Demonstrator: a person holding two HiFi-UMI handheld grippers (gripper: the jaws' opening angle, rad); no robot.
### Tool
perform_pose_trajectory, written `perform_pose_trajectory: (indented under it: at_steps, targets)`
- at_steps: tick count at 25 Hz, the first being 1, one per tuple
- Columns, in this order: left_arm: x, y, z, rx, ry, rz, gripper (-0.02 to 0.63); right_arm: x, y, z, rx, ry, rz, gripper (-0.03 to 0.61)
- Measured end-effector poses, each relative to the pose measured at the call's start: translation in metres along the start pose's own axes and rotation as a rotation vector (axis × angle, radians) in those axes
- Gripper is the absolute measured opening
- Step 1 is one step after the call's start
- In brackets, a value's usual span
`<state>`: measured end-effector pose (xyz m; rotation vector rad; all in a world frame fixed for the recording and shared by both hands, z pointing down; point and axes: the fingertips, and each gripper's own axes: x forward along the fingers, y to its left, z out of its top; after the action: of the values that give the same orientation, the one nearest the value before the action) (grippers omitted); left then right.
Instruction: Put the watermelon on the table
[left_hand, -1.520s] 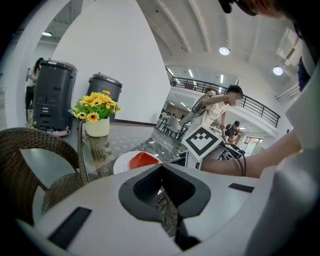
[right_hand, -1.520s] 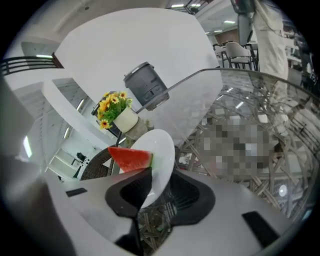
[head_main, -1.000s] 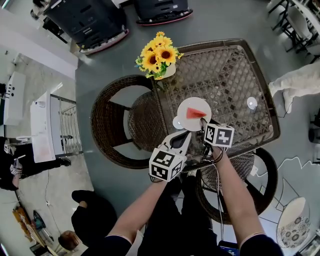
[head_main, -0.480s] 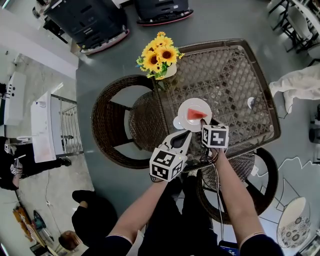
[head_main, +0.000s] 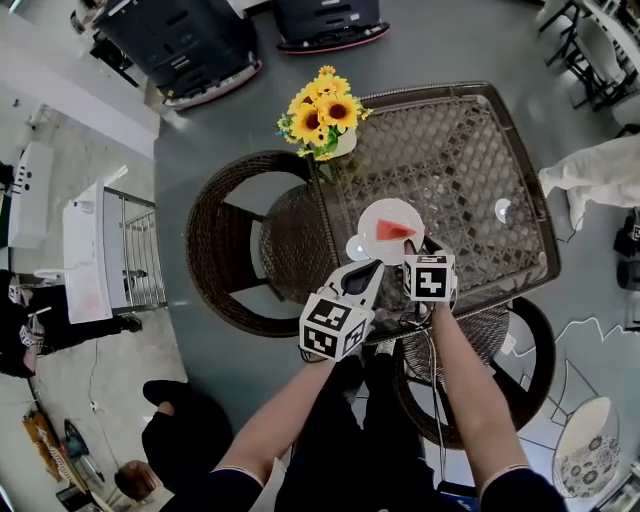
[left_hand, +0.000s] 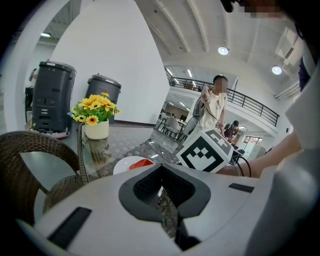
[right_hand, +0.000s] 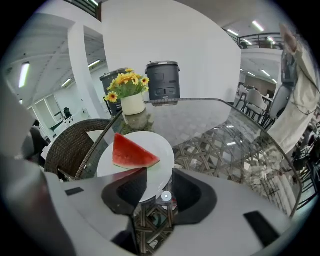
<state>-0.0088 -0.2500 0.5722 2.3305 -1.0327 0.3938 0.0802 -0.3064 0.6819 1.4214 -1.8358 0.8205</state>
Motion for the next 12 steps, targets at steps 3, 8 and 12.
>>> perform_pose_trajectory:
  at_steps: [3, 8, 12]
  targets:
    - [-0.001, 0.0, 0.002, 0.007, -0.001, -0.002, 0.005, -0.012, 0.008, 0.008, -0.005, -0.052, 0.05, 0.158]
    - [-0.005, -0.004, 0.012, 0.023, -0.013, -0.005, 0.005, -0.048, 0.018, 0.032, -0.029, -0.175, 0.118, 0.086]
    - [-0.007, -0.009, 0.023, 0.039, -0.02, -0.008, 0.005, -0.079, 0.022, 0.049, -0.031, -0.266, 0.146, 0.049]
